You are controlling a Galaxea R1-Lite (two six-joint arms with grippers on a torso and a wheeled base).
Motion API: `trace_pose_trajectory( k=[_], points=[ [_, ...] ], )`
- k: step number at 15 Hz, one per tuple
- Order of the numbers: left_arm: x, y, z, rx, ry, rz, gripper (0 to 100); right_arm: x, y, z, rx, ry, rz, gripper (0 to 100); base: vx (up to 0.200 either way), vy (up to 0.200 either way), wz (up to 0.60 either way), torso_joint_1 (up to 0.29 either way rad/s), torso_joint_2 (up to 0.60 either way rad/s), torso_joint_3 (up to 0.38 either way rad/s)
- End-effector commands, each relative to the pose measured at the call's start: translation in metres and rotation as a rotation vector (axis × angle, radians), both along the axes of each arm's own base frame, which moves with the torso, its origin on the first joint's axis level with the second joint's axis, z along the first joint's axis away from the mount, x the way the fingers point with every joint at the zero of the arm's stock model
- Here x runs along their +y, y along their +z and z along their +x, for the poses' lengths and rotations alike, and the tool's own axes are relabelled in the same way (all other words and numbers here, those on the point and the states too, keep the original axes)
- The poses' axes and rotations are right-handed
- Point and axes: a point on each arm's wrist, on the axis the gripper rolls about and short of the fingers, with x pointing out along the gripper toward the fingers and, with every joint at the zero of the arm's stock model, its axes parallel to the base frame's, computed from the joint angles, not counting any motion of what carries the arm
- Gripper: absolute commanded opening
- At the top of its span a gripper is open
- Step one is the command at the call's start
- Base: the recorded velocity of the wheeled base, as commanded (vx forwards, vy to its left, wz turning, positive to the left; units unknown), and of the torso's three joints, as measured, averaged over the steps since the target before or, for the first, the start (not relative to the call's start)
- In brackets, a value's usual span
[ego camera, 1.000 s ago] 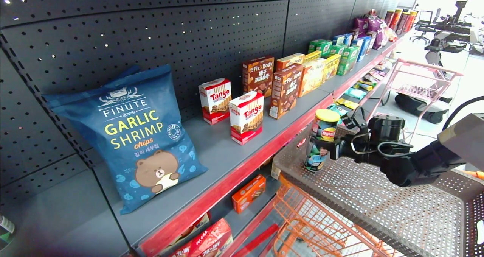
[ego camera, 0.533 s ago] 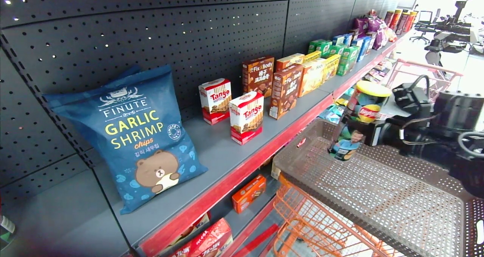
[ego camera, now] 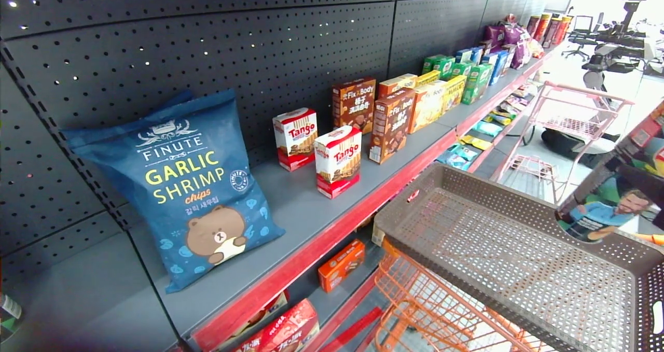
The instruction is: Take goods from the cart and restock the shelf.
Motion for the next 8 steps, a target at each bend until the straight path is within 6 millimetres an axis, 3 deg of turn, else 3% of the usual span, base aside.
trace_pose_trajectory(
  k=[1, 4, 8],
  points=[
    [0.0, 0.0, 0.0, 0.0, 0.0, 0.0, 100, -0.009, -0.003, -0.047, -0.012, -0.109, 0.003, 0, 0.0, 0.0, 0.0, 0.0, 0.0, 0.0],
    [0.0, 0.0, 0.0, 0.0, 0.0, 0.0, 100, -0.012, -0.008, -0.068, 0.012, -0.124, 0.0, 0, 0.0, 0.0, 0.0, 0.0, 0.0, 0.0],
    [0.0, 0.0, 0.0, 0.0, 0.0, 0.0, 100, -0.012, -0.028, -0.079, 0.118, -0.127, -0.037, 0, 0.0, 0.0, 0.0, 0.0, 0.0, 0.0]
  ],
)
